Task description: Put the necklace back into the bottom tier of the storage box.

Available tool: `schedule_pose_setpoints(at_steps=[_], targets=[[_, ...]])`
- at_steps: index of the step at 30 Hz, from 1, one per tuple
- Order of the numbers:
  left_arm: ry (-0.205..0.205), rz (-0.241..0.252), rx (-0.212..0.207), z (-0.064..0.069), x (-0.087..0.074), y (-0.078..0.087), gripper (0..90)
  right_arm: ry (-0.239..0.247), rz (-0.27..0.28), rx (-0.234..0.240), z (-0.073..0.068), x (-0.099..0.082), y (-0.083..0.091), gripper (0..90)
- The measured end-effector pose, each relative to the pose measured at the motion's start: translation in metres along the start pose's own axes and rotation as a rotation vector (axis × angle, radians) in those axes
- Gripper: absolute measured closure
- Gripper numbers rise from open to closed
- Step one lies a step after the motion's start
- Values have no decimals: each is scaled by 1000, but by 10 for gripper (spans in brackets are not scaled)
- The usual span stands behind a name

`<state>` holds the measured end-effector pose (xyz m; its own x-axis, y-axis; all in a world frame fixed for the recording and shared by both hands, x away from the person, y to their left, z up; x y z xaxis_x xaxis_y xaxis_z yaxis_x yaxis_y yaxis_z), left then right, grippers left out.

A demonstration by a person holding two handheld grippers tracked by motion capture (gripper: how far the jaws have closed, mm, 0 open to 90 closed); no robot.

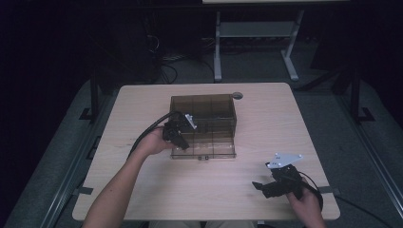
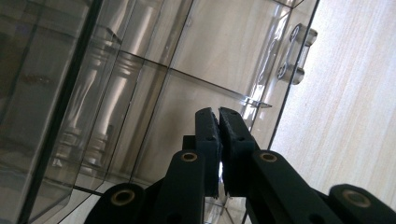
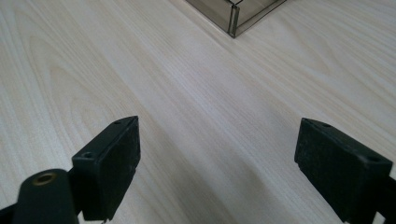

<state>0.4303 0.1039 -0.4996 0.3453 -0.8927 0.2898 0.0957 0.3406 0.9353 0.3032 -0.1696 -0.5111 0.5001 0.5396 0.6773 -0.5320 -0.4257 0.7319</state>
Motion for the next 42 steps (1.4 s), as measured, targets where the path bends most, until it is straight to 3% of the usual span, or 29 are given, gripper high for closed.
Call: schedule_pose_setpoints(at_steps=[19, 42], targets=[[8, -17, 7, -1, -4, -1, 816, -5, 0, 0, 1, -1, 0, 137], [-8, 5, 16, 2, -2, 6, 742, -17, -4, -2, 5, -4, -2, 138]])
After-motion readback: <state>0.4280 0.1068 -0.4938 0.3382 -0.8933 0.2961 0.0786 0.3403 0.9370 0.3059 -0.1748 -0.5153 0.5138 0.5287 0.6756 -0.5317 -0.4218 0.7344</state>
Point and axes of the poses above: each handheld gripper's, and its own axes: y roughly backward along the jaws, x roughly out of its top, z roughly to its right, the point moved 9 cm from there along -y, roughly forward along the jaws, and after that the axes turned 7 degrees about -x, right-handed, at the moved point
